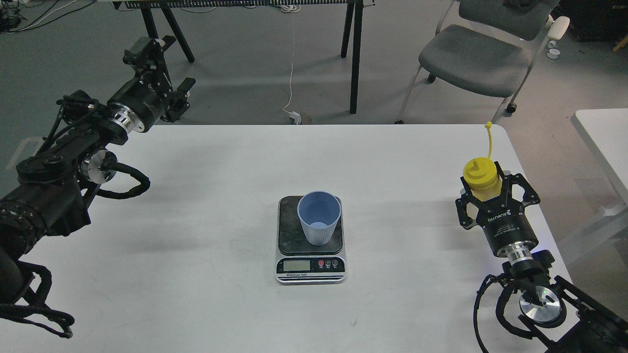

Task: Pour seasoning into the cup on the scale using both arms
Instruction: 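Reach the right gripper to the yellow squeeze bottle and grasp it, then lift the yellow bottle and tilt its nozzle down over the blue cup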

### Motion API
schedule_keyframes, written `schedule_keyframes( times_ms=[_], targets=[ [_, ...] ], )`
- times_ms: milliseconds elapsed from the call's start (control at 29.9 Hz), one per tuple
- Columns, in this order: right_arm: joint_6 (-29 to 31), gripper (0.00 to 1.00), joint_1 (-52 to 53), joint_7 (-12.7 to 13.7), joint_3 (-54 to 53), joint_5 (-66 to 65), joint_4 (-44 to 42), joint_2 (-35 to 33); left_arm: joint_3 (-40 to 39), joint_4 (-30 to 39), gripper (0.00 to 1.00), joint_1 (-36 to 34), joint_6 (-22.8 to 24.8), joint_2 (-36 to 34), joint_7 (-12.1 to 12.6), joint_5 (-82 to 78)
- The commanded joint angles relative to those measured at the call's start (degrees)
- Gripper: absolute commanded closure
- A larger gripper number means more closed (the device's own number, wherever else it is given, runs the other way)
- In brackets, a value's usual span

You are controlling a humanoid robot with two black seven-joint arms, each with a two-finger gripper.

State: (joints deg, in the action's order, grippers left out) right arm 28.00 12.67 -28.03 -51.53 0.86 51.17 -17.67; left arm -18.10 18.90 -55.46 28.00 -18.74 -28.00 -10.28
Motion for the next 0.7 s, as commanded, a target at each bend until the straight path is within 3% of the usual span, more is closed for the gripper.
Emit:
schedule_keyframes(
  times_ms=[0,334,668],
  targets=[
    [0.0,0.57,0.2,0.0,0.6,-2.1,0.9,-0.3,0.0,0.0,0.01,0.0,0.0,0.1,0.0,0.0],
    [-0.3,0.61,7.4,0.0,4.8,-30.7,22.5,-8.0,-0.1,0.3,0.01,0.1,0.0,0.3,0.0,0.0],
    [-27.4,0.64,30.8,0.6,33.7,-45.5,26.3,-15.7,-0.1,0.3,0.01,0.1,0.0,0.8,0.0,0.0]
  ],
)
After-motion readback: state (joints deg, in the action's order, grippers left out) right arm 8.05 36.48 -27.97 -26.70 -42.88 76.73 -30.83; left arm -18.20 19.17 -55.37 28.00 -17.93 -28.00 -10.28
